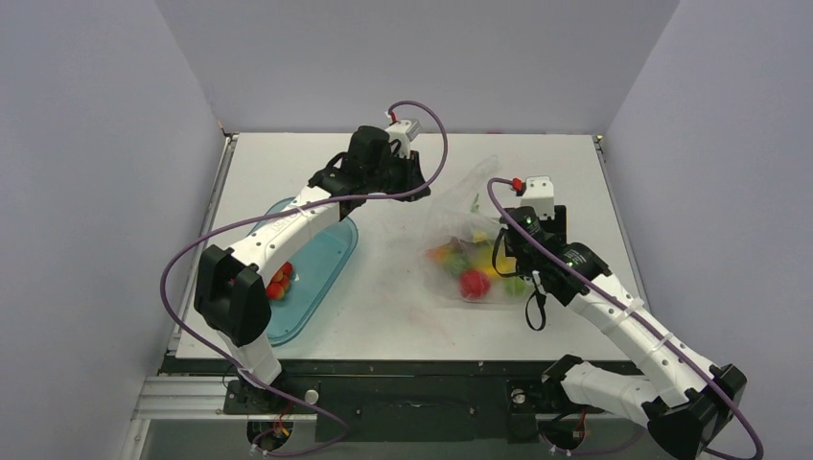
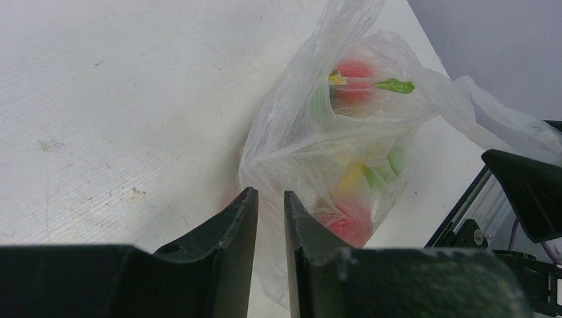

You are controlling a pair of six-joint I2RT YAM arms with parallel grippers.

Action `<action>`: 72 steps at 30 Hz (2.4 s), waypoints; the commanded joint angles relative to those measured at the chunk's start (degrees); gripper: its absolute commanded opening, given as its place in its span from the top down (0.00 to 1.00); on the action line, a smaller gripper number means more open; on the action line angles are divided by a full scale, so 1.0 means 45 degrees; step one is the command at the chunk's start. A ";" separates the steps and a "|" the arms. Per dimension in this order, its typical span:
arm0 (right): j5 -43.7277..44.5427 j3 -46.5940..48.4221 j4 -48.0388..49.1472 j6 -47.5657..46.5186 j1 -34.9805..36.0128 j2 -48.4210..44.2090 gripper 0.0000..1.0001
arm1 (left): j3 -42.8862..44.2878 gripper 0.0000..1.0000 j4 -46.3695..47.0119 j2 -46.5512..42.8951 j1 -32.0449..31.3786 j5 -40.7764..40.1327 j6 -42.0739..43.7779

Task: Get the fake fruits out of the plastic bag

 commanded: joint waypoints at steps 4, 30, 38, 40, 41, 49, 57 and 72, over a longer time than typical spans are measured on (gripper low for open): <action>0.1627 0.0087 0.0714 0.0125 0.0133 0.0262 0.91 | -0.0246 0.72 0.0618 -0.0598 -0.0080 0.0544 0.0878; -0.1958 -0.4497 0.5922 0.4982 -0.0069 -0.6147 1.00 | 0.3038 0.20 0.4042 0.1911 -0.2791 -0.4737 0.0514; -0.1825 -0.4330 0.6134 0.4826 0.1018 -0.6365 1.00 | 0.6386 0.19 0.3195 0.5276 -0.3268 -0.5538 0.0810; -0.1823 -0.4308 0.6132 0.4767 0.1030 -0.6530 1.00 | 0.6890 0.19 0.3125 0.5819 -0.3274 -0.5738 0.0679; -0.1752 -0.4311 0.6101 0.4701 0.1018 -0.6630 1.00 | 0.7048 0.19 0.3021 0.6001 -0.3280 -0.5744 0.0624; -0.1904 -0.4337 0.5587 0.4712 0.0524 -0.6658 1.00 | 0.8069 0.28 0.2434 0.7538 -0.3338 -0.4938 -0.0511; -0.1061 -0.3578 0.4283 0.4645 0.0353 -0.5836 1.00 | 0.9918 1.00 -0.0498 0.6989 -0.3285 -0.5799 -0.0863; 0.3017 0.2228 0.0876 0.3050 -0.2695 -0.0060 1.00 | 0.2707 1.00 0.2542 -0.0891 -0.0296 -0.4155 -0.4306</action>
